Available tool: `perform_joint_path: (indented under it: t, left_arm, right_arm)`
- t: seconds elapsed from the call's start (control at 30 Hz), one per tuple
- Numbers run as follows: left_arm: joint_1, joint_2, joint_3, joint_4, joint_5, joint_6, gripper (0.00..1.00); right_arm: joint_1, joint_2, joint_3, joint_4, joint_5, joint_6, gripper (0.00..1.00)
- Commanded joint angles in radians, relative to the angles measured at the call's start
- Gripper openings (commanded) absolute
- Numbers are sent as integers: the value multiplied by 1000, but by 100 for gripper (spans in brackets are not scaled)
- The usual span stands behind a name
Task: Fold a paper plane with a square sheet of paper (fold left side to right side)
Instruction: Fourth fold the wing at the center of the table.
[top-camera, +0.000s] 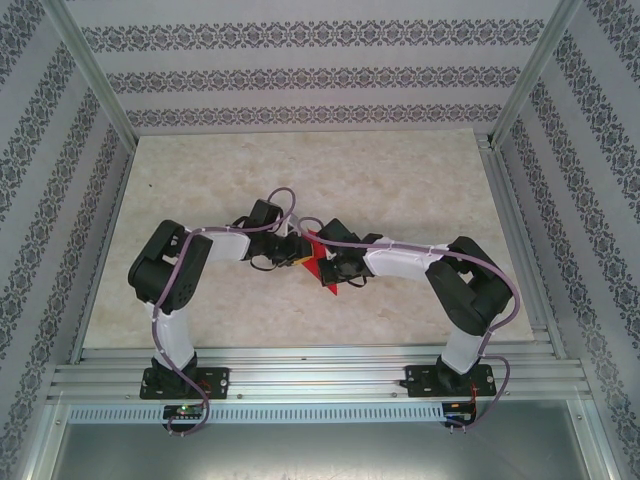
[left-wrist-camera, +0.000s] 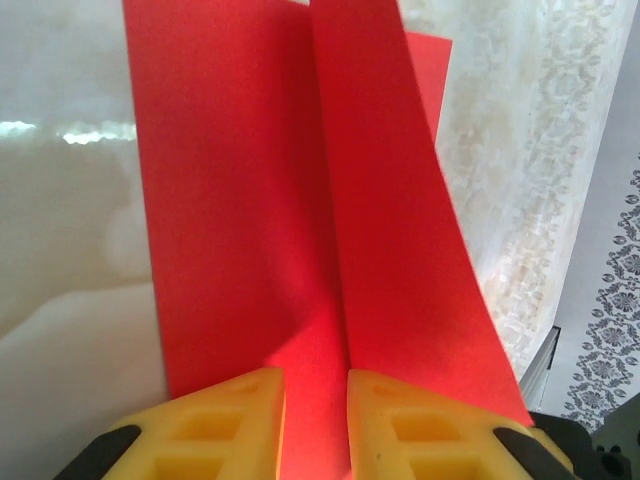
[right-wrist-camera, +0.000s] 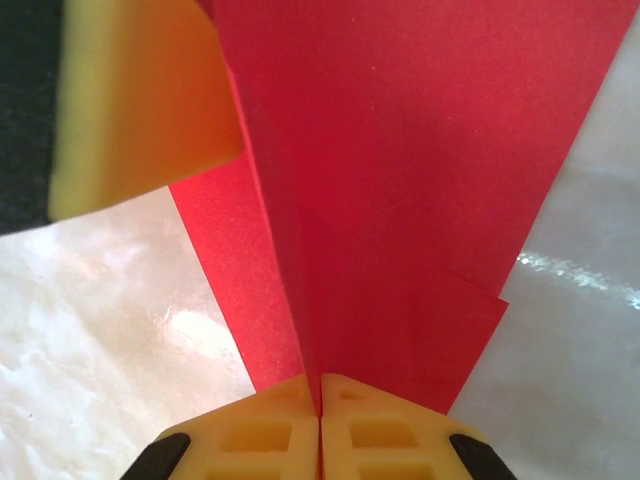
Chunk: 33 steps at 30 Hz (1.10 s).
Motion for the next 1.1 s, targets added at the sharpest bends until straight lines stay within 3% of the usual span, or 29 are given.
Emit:
perform_joint_path:
  t: [0.0,0.3,0.87,1.07]
  left_arm:
    - [-14,23,30,45,6,-14,25]
    - [-24,42,44,28,-3,-8,34]
    - [-29,81,48,-32,-58,25,35]
    - [-29,82,50,-34,-59,28,35]
  right_arm:
    - [-11,-22,-16,40,-40,12,8]
    - [-40,-28,-18,50,-73,16,12]
    - [-97,-20,43,2,-92,-32,32]
    - [-95,-5,35,41,-157,-27,24]
